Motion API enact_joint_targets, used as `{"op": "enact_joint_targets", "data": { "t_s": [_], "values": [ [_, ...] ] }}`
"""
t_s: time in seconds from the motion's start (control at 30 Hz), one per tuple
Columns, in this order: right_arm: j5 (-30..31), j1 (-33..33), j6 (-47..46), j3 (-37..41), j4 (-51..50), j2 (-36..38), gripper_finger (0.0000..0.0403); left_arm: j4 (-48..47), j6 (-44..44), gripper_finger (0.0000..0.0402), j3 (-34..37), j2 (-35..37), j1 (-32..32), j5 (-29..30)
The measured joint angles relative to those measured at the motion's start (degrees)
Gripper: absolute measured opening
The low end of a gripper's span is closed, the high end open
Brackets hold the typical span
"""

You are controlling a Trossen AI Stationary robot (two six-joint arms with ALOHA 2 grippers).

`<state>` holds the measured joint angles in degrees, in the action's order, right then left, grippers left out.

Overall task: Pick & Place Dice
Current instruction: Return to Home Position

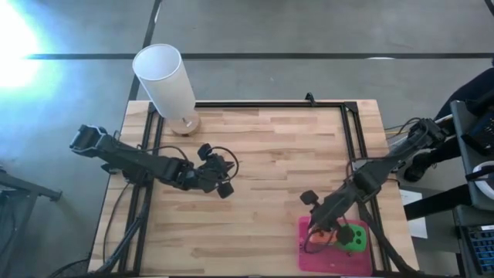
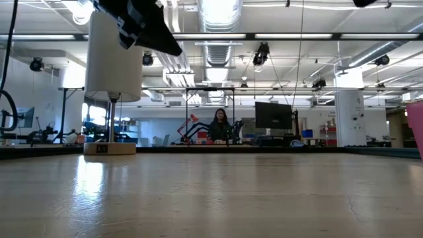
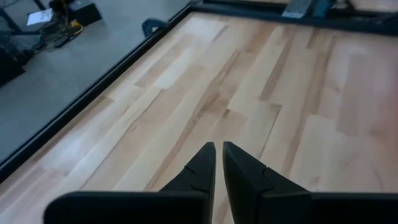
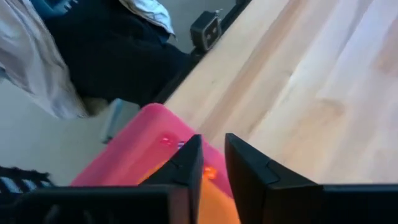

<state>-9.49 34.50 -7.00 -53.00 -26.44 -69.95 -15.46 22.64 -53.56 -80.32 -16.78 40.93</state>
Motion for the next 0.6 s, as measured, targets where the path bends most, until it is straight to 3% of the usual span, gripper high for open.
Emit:
{"op": "enact_joint_targets", "data": {
  "t_s": [0.2,0.33,0.6],
  "values": [
    [3.47,0.00,8.61,-5.04,-4.87,0.12,0.0015,0.00,-2.67,0.0021,-0.49,2.81,-2.85,0.06],
    [3.67,0.00,12.99,-5.65,-4.78,1.29,0.0009,-0.77,-4.28,0.0006,-0.42,5.61,-5.72,0.71],
    [7.01,0.00,13.22,-2.39,-2.88,8.74,0.0008,-0.82,-4.90,0.0004,1.60,11.20,-13.92,7.80]
  ]
}}
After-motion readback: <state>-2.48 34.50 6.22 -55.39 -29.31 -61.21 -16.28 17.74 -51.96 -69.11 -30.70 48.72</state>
